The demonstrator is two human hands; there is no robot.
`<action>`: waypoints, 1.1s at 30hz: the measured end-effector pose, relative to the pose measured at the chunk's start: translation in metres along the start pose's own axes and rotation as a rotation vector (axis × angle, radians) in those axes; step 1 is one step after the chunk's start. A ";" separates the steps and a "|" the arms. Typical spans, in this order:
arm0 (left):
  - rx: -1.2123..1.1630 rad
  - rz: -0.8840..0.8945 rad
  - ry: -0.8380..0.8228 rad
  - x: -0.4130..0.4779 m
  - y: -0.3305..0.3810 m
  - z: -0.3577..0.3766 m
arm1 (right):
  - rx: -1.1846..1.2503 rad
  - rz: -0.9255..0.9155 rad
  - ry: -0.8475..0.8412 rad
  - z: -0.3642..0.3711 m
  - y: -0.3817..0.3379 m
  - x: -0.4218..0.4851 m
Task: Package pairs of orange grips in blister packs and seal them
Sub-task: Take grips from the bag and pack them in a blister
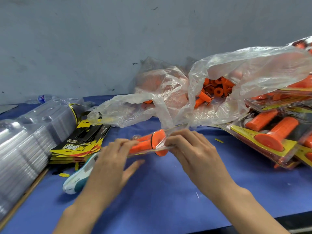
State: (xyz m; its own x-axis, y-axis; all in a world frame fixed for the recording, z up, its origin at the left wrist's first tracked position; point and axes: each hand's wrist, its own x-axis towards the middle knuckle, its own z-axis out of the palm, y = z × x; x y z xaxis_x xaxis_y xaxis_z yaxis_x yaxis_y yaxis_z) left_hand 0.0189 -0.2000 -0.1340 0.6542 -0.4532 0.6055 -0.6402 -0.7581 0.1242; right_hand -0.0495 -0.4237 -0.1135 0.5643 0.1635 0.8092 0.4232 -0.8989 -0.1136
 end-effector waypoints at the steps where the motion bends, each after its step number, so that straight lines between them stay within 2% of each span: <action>1: -0.028 0.024 0.031 0.001 0.008 0.002 | 0.018 -0.009 0.039 -0.002 -0.003 0.007; 4: -0.231 -0.080 0.183 0.008 0.021 0.003 | 0.243 0.040 0.189 -0.010 -0.010 0.025; 7: -0.579 -0.275 0.293 0.015 0.027 0.001 | 0.390 0.282 0.366 -0.016 -0.005 0.035; 9: -0.767 -0.392 0.377 0.017 0.032 0.001 | 0.486 0.537 0.263 -0.011 0.001 0.029; 11: -0.888 -0.501 0.413 0.019 0.038 0.003 | 0.740 0.782 -0.017 0.002 0.001 0.018; 12: -0.920 -0.555 0.411 0.020 0.040 0.005 | 0.822 0.841 -0.125 0.009 -0.001 0.013; 13: -0.945 -0.608 0.398 0.020 0.043 0.008 | 0.839 0.857 -0.175 0.014 -0.002 0.008; 15: -1.044 -0.722 0.313 0.020 0.046 0.014 | 0.848 0.875 -0.169 0.020 -0.004 0.002; 19: -1.392 -0.946 0.077 0.022 0.040 0.020 | 0.947 0.941 -0.208 0.022 0.001 -0.001; 25: -1.374 -0.994 0.142 0.032 0.017 0.025 | 0.998 0.957 -0.313 0.024 0.011 -0.010; 33: -1.309 -0.836 -0.012 0.032 -0.006 0.025 | 1.036 0.990 -0.367 0.017 0.025 -0.012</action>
State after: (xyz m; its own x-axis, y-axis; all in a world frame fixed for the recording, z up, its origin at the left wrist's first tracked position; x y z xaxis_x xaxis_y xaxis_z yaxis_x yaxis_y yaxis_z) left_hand 0.0539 -0.2223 -0.1351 0.9910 -0.1334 0.0106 0.0074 0.1334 0.9910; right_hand -0.0338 -0.4416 -0.1360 0.9953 -0.0961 -0.0109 -0.0152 -0.0449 -0.9989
